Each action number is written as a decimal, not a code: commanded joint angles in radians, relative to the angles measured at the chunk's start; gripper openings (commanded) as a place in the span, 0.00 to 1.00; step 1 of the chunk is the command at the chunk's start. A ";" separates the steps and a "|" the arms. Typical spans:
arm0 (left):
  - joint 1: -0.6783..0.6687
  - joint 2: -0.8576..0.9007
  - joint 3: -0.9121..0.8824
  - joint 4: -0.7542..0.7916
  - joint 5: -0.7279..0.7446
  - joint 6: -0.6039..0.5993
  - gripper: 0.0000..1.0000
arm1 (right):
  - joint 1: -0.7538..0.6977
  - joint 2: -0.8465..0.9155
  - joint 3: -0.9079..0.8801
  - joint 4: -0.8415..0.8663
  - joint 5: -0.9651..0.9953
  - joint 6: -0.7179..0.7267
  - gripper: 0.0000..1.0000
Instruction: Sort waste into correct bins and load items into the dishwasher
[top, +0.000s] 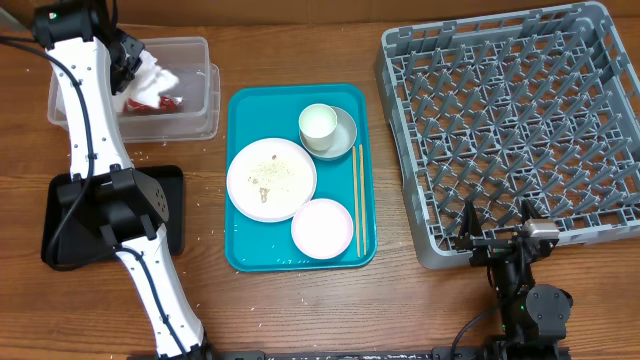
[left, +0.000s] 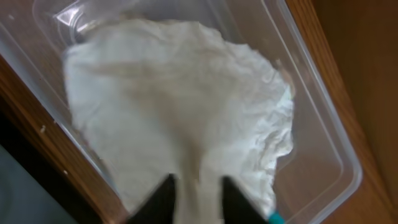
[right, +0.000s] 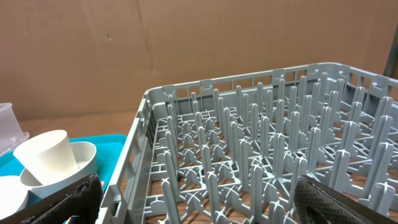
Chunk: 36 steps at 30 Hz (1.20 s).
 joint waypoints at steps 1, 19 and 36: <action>0.000 0.004 -0.001 0.011 -0.017 -0.026 0.57 | -0.003 -0.008 -0.010 0.005 0.010 -0.003 1.00; 0.017 -0.478 0.021 -0.143 0.297 0.346 0.70 | -0.003 -0.008 -0.010 0.005 0.010 -0.003 1.00; 0.029 -0.716 0.018 -0.274 0.082 0.398 1.00 | -0.003 -0.008 -0.010 0.005 0.010 -0.003 1.00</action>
